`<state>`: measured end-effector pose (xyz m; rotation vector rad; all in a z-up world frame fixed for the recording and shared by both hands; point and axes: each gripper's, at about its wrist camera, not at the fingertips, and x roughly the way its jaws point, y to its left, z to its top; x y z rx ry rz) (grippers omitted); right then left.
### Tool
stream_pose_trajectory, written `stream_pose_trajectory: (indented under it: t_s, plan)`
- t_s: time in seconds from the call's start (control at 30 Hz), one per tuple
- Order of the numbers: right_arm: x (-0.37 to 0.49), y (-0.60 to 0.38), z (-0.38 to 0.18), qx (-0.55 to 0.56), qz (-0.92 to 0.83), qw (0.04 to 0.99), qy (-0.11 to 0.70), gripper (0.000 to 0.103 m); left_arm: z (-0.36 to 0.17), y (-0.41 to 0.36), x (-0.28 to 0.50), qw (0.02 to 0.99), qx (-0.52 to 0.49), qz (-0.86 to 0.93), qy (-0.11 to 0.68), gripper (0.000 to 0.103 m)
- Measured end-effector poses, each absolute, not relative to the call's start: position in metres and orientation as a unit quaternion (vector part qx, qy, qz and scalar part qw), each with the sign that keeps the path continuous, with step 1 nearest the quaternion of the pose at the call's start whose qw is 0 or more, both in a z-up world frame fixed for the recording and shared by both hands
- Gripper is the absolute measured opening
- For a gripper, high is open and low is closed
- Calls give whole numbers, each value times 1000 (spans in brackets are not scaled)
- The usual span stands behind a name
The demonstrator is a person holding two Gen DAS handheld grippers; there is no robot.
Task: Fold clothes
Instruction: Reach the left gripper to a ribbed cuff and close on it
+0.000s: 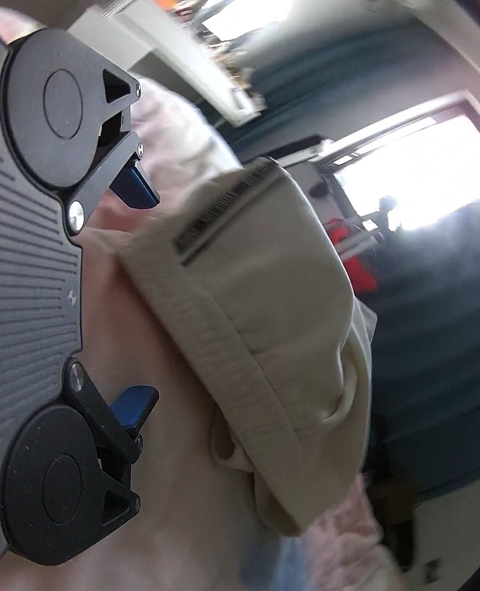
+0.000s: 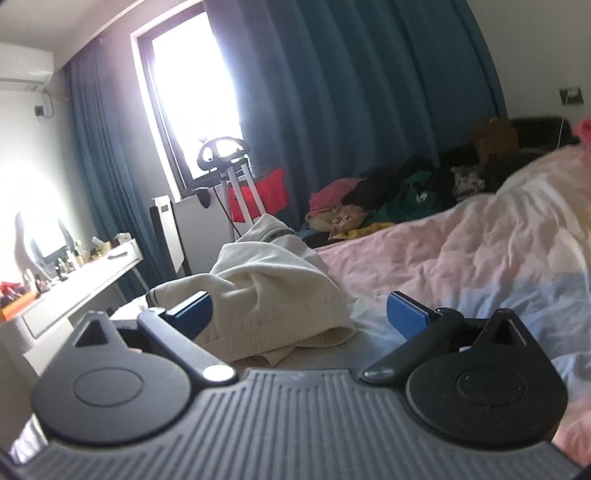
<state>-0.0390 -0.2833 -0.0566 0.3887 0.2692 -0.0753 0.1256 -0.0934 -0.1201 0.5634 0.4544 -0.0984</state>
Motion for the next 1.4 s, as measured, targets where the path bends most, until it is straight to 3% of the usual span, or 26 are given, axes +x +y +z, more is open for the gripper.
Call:
stream_pose_trajectory:
  t_s: [0.13,0.27,0.33,0.5,0.57,0.63,0.7,0.73,0.8,0.83,0.93,1.1,1.17,1.2,1.23,1.3,1.4]
  plan:
    - [-31,-295,-65,216,-30,966,142,103,-137,-110,152,909,360,-18,212,103]
    - [-21,-290,-76,178,-31,974,140,103,-135,-108,160,901,418,44,110,103]
    - [-17,-286,-81,147,-49,978,141,103,-117,-98,152,916,391,84,43,101]
    - [-17,-286,-81,148,-56,980,116,103,-67,-72,145,952,274,137,-23,100]
    - [-17,-283,-81,136,-61,984,100,103,-66,-68,156,955,268,127,-3,86]
    - [-14,-279,-84,130,-50,985,100,103,-65,-65,166,958,262,115,18,59]
    - [-14,-276,-87,128,-40,986,100,103,-62,-63,170,962,249,106,29,55]
    - [-15,-275,-89,126,-37,986,98,103,-54,-61,168,966,236,104,28,36]
    - [-15,-273,-90,126,-32,987,97,103,-34,-55,161,972,211,100,20,13]
    - [-15,-272,-90,125,-31,987,96,103,-25,-50,156,974,201,98,18,10]
    - [-13,-266,-90,120,-31,987,101,103,-17,-38,119,977,195,72,44,12]
    - [-13,-260,-92,116,-16,988,105,103,-52,-4,68,974,198,12,105,26]
    - [-15,-260,-94,121,-1,986,111,102,-74,6,45,971,209,-12,117,38]
    - [-16,-260,-94,130,4,984,118,102,-84,7,39,968,220,-25,119,55]
    - [-16,-260,-94,138,8,982,125,102,-94,8,35,964,233,-38,121,64]
    - [-18,-256,-92,142,9,981,130,102,-113,8,28,954,267,-56,122,68]
    - [-19,-249,-91,127,11,982,138,102,-141,-3,38,937,325,-28,125,84]
